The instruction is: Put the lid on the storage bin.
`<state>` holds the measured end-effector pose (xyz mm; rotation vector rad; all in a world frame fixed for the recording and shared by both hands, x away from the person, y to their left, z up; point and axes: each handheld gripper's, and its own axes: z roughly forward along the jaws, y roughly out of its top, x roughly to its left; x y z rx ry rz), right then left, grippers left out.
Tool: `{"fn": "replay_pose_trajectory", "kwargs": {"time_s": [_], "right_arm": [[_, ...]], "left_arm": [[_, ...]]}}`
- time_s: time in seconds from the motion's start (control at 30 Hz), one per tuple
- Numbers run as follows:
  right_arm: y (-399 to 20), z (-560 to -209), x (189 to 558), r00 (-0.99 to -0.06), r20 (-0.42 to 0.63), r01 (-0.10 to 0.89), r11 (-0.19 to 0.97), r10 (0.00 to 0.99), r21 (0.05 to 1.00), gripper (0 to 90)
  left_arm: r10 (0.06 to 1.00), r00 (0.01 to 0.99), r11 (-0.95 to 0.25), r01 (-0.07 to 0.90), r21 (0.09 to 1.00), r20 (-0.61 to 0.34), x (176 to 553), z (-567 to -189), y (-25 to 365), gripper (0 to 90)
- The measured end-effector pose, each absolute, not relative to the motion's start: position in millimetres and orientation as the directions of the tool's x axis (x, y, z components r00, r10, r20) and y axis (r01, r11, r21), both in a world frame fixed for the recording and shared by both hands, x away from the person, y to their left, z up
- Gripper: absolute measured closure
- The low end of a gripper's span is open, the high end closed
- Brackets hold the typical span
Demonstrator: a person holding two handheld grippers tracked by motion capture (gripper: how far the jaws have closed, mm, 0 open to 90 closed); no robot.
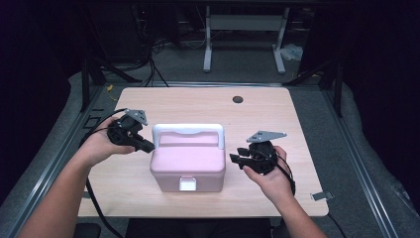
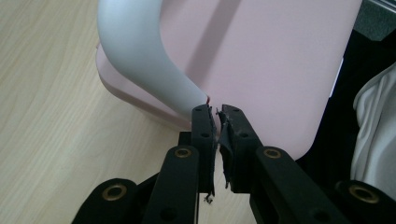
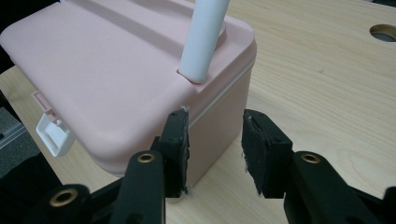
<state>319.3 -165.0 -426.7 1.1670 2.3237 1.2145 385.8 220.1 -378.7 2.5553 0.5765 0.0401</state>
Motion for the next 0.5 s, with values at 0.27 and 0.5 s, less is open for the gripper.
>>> {"fn": "replay_pose_trajectory", "kwargs": {"time_s": [0.27, 0.5], "right_arm": [[-171.0, -425.7, 325.9, -0.612, 0.105, 0.524, 0.303, 0.784, 0.796, 50.8], [-187.2, -428.0, 330.3, -0.574, 0.098, 0.537, 0.283, 0.813, 0.795, 41.9]], "left_arm": [[0.481, 0.872, -0.71, 0.448, 0.544, -0.09, 386.2, -379.8, 240.3, 62.1], [0.581, 0.811, -0.636, 0.509, 0.581, -0.074, 383.2, -392.9, 265.1, 47.2]]}}
